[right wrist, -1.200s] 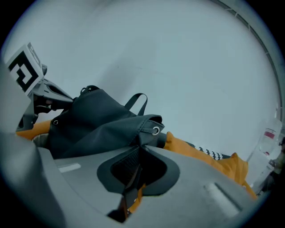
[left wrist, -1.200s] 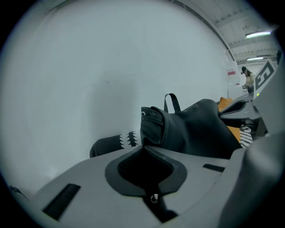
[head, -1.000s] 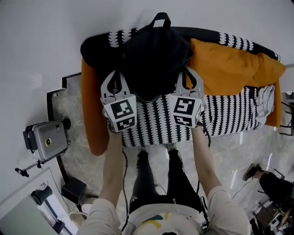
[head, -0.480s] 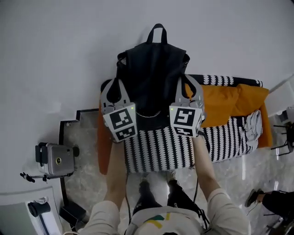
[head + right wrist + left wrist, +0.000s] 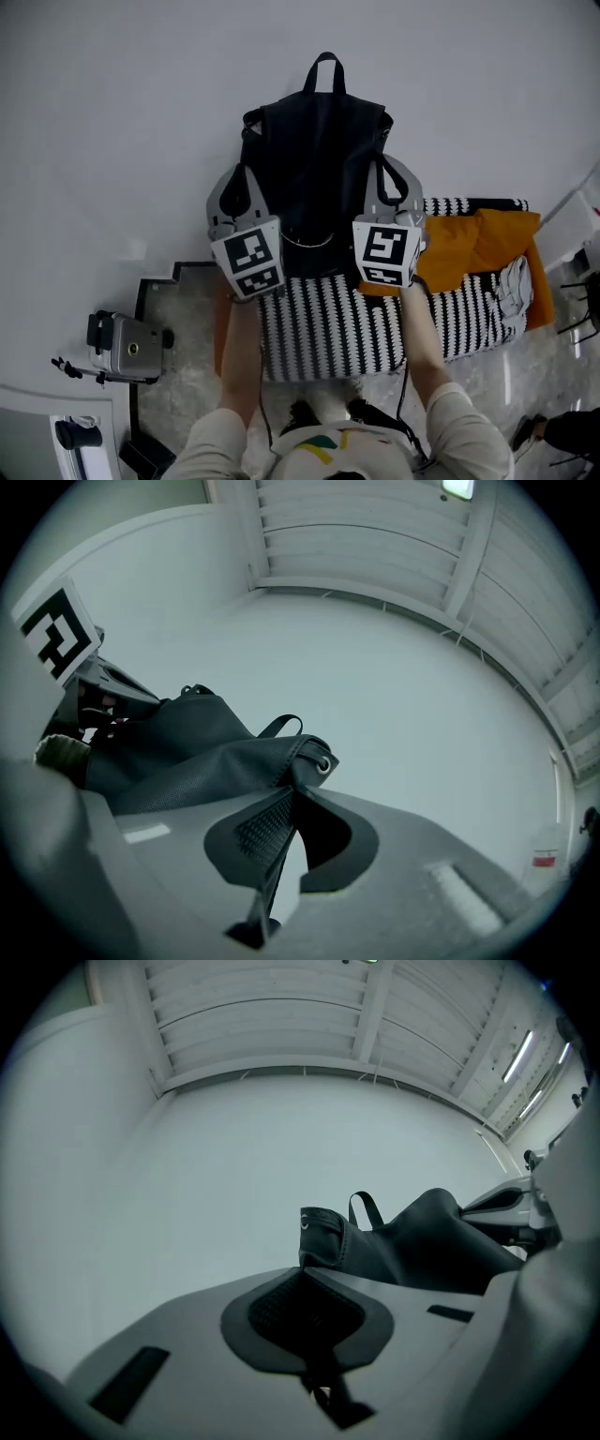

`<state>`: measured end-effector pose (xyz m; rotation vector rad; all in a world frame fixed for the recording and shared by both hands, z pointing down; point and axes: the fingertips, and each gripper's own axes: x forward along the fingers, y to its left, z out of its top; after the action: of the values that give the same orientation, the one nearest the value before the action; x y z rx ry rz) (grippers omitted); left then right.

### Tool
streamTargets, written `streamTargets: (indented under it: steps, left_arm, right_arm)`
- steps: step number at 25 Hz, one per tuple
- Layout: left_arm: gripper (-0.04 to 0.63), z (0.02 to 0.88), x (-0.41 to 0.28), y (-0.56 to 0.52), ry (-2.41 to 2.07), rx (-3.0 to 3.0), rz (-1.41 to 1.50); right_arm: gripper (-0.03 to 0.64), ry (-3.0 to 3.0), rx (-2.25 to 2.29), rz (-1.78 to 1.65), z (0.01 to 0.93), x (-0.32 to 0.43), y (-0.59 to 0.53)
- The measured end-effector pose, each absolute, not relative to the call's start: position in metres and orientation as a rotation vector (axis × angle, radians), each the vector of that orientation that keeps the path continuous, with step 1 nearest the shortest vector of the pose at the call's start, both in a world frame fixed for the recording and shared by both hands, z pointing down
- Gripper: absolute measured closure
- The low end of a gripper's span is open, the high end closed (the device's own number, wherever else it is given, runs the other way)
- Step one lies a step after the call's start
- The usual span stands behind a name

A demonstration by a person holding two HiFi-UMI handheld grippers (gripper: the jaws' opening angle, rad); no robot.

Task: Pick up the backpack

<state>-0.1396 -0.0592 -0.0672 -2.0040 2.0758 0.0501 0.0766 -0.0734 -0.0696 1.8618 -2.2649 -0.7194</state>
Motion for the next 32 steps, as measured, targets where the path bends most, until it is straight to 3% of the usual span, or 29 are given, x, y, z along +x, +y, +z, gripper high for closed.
streamTargets:
  steps: [15,32]
  left_arm:
    - [0.578,-0.158,-0.147,0.006,2.042,-1.872,0.215]
    - [0.578,-0.161,-0.133,0.106,2.000,-1.803,0.200]
  right_arm:
    - [0.604,-2.309,1.918,-0.930,-0.168,0.066,-0.012]
    - [0.603,-2.462,1.989,-0.894,-0.157,0.075,0.083]
